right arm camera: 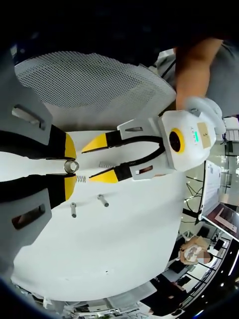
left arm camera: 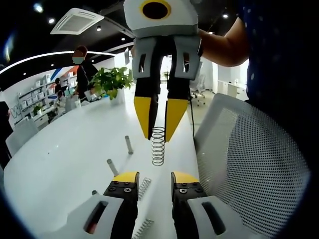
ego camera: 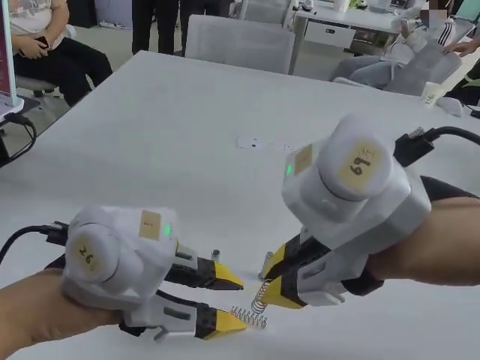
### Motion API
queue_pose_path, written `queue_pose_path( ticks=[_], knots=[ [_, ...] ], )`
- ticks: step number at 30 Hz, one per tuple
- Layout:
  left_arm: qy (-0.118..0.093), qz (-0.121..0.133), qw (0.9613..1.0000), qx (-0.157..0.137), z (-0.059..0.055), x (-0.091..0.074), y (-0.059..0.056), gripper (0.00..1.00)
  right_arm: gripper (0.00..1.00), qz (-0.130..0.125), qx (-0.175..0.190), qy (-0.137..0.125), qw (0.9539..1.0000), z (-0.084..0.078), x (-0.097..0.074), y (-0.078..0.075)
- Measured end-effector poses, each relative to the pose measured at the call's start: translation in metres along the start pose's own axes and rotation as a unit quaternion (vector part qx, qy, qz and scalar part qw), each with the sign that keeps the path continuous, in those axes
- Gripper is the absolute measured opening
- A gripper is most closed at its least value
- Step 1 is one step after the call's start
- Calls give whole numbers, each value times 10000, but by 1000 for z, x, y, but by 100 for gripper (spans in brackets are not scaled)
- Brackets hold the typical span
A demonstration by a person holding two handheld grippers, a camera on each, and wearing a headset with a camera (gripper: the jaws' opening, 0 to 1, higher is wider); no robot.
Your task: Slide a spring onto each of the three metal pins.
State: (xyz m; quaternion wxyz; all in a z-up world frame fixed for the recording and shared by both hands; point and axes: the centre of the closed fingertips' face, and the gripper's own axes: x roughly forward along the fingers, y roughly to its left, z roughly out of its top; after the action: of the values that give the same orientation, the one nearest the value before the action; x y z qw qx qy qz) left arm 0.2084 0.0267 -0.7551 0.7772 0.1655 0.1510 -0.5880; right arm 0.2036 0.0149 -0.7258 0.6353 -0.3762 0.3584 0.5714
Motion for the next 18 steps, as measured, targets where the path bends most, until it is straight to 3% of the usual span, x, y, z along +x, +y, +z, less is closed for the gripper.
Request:
queue_pose_path(
  ticks=[10,18],
  knots=[
    [-96,504,9980,-379,-17,-26,14,24,7,-159,203,17,9997,-10,-12,-15],
    [-93,798,9951,-575,-30,-35,23,29,7,-284,350,19,9990,-18,-21,-26]
  ],
)
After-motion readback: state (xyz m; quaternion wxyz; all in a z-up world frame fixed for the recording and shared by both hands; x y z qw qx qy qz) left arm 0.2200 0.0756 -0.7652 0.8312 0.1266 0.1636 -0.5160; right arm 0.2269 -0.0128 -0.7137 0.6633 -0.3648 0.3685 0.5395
